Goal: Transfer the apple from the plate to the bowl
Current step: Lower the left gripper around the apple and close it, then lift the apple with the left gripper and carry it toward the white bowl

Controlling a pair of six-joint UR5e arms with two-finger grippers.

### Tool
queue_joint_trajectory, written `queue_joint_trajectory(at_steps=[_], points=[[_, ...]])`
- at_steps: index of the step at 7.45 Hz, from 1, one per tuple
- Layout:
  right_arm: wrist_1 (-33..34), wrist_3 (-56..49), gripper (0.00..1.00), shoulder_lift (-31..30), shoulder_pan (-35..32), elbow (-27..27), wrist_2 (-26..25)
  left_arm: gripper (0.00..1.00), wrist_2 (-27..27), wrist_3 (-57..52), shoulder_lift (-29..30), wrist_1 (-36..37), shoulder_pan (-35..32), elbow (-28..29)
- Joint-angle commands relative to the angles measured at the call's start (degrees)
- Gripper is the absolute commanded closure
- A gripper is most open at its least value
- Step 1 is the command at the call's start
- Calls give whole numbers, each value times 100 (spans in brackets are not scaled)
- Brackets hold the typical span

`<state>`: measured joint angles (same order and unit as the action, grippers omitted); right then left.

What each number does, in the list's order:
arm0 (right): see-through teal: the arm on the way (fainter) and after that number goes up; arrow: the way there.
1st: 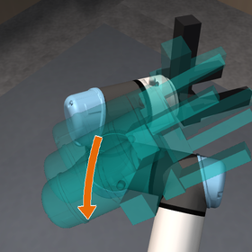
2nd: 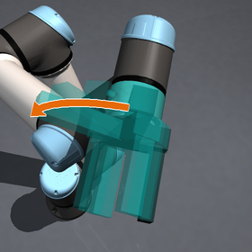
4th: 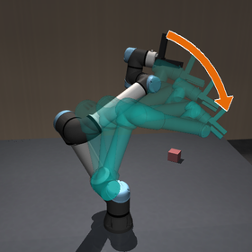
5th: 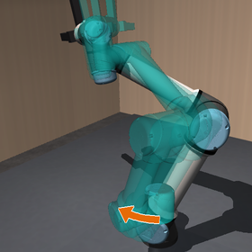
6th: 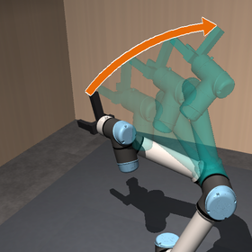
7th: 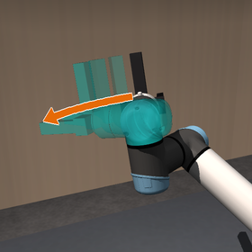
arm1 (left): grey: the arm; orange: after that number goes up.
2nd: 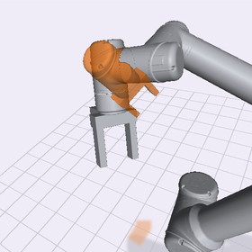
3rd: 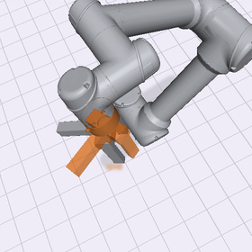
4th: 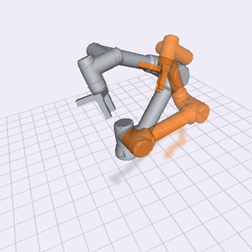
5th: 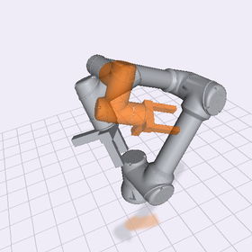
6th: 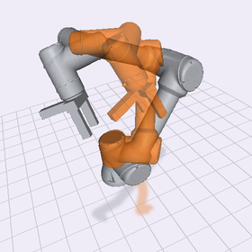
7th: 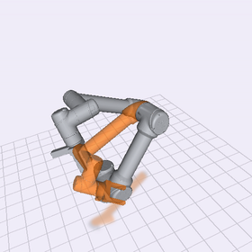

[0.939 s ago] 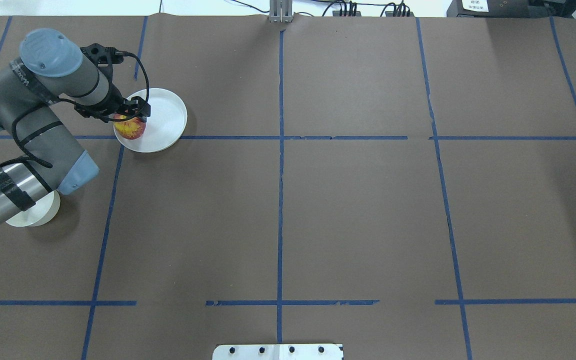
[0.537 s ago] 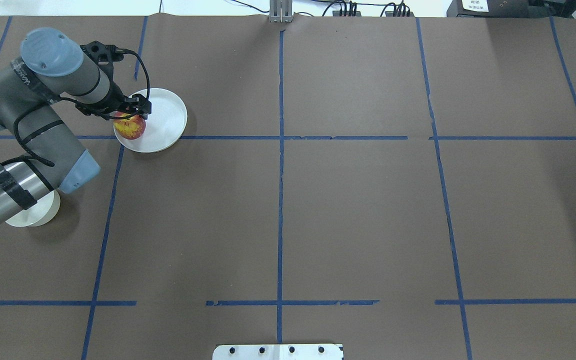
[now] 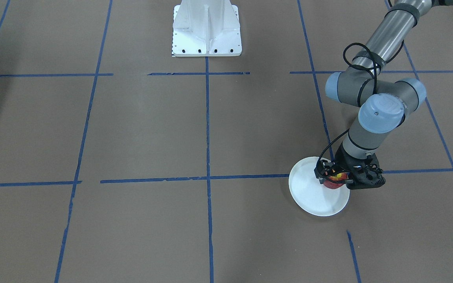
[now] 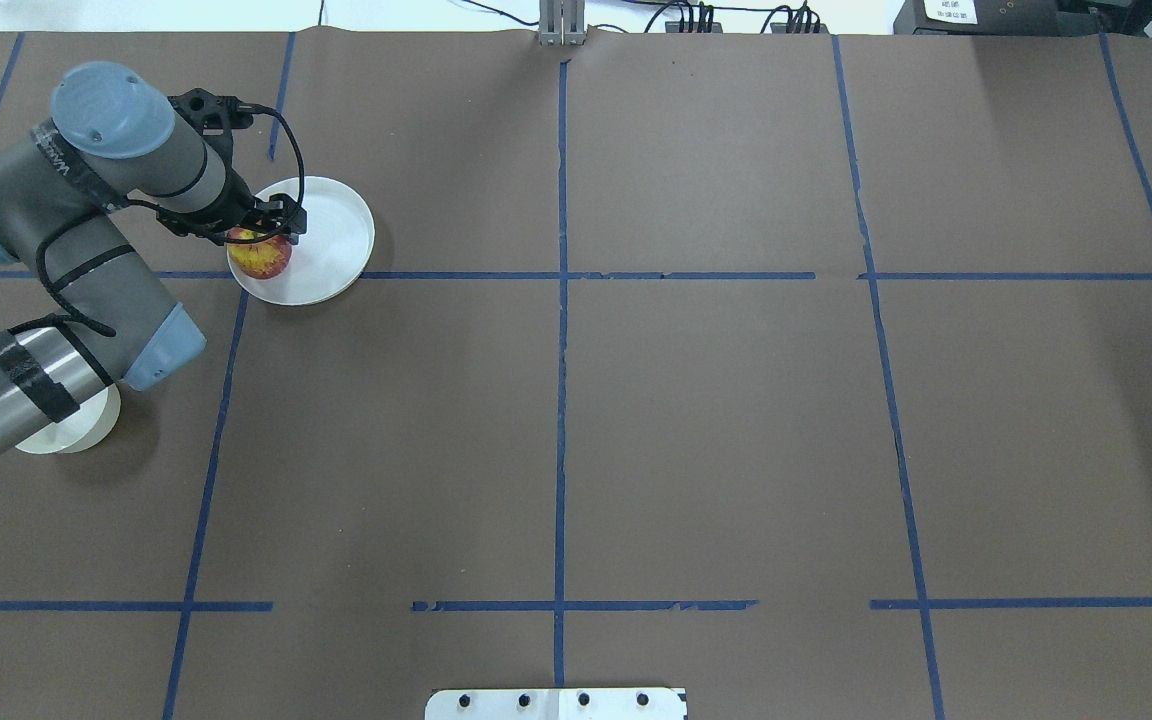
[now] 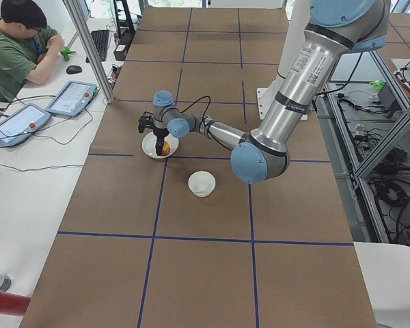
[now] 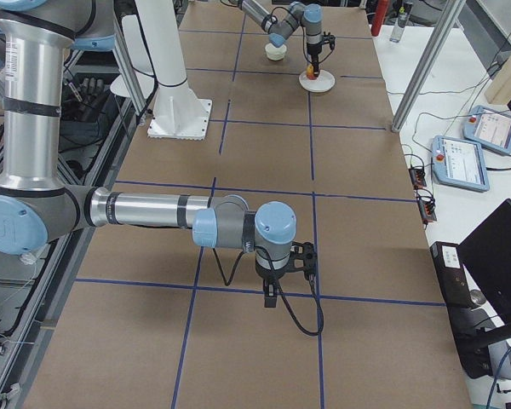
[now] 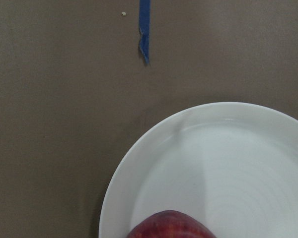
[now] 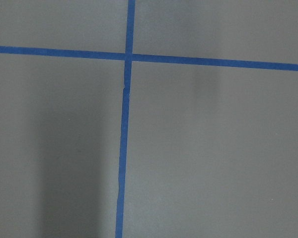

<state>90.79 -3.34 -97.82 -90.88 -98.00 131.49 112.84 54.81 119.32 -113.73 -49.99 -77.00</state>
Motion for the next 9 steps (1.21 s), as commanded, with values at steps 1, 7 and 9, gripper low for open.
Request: queue_joint_trajectory(at_steps=[1,7,9], points=[[0,0,0,0,0,0,0,31,19,4,21,0,7,0],[0,0,0,0,0,0,0,36,783,-625,-110,1356,-844,-1355],[0,0,0,0,0,0,0,36,792,-1225,-1010,1872,-1204,-2761]])
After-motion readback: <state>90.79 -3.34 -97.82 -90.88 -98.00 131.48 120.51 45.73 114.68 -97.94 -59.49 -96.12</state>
